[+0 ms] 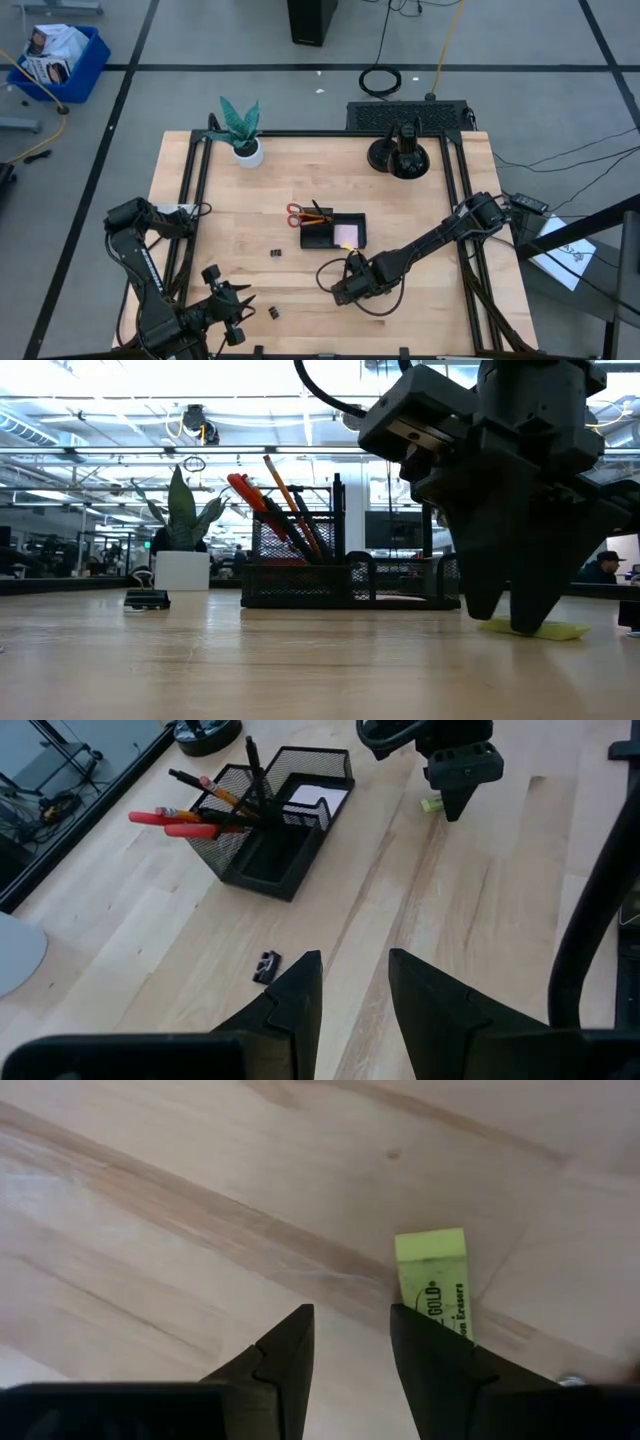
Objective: Pick and place office supplies into organizer
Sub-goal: Put the green eraser into the desk organizer
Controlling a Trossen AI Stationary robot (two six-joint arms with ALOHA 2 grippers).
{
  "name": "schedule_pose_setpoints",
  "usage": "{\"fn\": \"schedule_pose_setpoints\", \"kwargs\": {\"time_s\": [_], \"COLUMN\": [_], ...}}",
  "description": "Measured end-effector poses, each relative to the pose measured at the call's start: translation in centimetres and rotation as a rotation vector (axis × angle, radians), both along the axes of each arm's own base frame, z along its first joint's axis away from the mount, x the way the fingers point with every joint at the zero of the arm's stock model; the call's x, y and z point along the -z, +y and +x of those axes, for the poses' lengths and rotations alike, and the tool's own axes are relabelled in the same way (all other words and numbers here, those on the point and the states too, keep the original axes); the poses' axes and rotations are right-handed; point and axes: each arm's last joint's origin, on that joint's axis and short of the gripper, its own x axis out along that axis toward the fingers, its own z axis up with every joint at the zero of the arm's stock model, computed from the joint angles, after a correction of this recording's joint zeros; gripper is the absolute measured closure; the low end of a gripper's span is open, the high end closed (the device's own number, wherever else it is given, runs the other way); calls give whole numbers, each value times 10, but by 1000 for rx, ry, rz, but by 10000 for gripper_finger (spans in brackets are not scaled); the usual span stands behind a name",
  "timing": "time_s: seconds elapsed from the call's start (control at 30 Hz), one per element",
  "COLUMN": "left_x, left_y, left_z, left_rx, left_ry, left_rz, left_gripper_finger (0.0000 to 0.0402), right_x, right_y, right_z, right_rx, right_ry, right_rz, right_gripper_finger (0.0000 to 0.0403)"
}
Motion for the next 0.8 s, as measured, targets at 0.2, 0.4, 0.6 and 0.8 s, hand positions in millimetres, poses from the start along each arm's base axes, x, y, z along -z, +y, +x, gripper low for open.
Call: {"fn": "schedule_pose_setpoints", "kwargs": {"time_s": [0.2, 0.4, 0.6, 0.8], "left_x": [0, 0, 0, 0], "left_y": [0, -1, -1, -1], "left_z": [0, 0, 1, 1], "left_rx": [0, 0, 0, 5], "left_ry": [-2, -5, -7, -4], "left_rz": [-3, -9, -13, -7], "left_gripper_finger": [277, 277, 277, 277], "right_x": [2, -2, -23, -57], "right_y": [-7, -10, -16, -15], "right_z": [-4, -3, -7, -15], "right_rx": [-32, -50, -25, -24], "right_ry": [62, 39, -26, -144], "right_rz": [-38, -39, -85, -103], "right_gripper_finger": [273, 273, 273, 273]}}
